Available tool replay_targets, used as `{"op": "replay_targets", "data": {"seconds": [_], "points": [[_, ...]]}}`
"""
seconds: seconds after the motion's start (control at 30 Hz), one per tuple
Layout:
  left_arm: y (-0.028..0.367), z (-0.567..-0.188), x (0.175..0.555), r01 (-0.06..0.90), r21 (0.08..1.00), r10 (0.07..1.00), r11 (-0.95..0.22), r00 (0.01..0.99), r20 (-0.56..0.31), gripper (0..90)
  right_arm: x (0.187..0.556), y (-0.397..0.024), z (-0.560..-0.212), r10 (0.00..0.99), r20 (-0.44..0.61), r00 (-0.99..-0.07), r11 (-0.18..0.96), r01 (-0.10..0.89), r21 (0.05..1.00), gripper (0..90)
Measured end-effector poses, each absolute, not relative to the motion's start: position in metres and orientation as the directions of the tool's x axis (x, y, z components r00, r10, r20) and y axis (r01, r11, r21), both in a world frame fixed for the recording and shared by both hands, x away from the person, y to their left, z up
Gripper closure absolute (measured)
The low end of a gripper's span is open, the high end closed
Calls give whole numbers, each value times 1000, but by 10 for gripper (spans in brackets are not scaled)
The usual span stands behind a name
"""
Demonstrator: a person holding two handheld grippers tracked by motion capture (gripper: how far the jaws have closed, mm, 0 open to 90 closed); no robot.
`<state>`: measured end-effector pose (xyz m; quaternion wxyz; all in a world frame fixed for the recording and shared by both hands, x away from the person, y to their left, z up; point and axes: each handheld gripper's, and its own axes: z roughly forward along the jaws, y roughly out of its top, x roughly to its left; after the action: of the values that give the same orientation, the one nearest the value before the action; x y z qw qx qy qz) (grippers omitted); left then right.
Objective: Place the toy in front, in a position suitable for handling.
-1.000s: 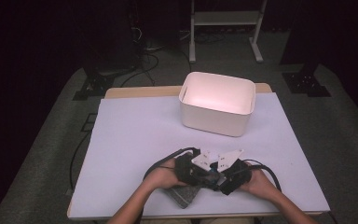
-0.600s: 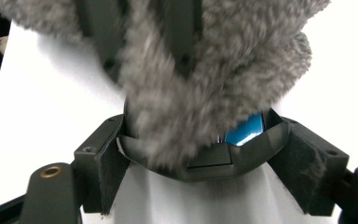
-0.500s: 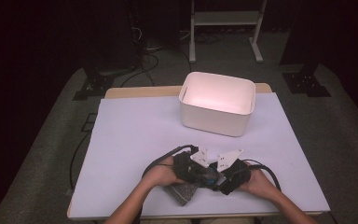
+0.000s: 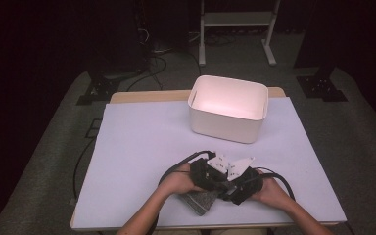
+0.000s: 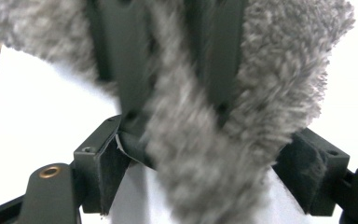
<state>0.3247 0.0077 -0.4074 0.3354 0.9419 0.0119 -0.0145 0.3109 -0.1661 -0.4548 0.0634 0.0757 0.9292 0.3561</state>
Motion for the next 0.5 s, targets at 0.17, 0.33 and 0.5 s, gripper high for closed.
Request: {"op": "replay_targets", "data": {"seconds": [0.17, 0.33, 0.5], "points": [[15, -404, 334, 62, 621, 71, -782, 997, -11, 776, 311, -166, -455, 188, -62, -980, 734, 98, 672, 220], [15, -410, 335, 74, 622, 66, -780, 997, -37, 774, 311, -166, -455, 188, -52, -981, 731, 104, 675, 220], [28, -407, 342, 116, 609, 98, -785, 993, -63, 759, 312, -166, -455, 185, -49, -982, 729, 103, 676, 225]]}}
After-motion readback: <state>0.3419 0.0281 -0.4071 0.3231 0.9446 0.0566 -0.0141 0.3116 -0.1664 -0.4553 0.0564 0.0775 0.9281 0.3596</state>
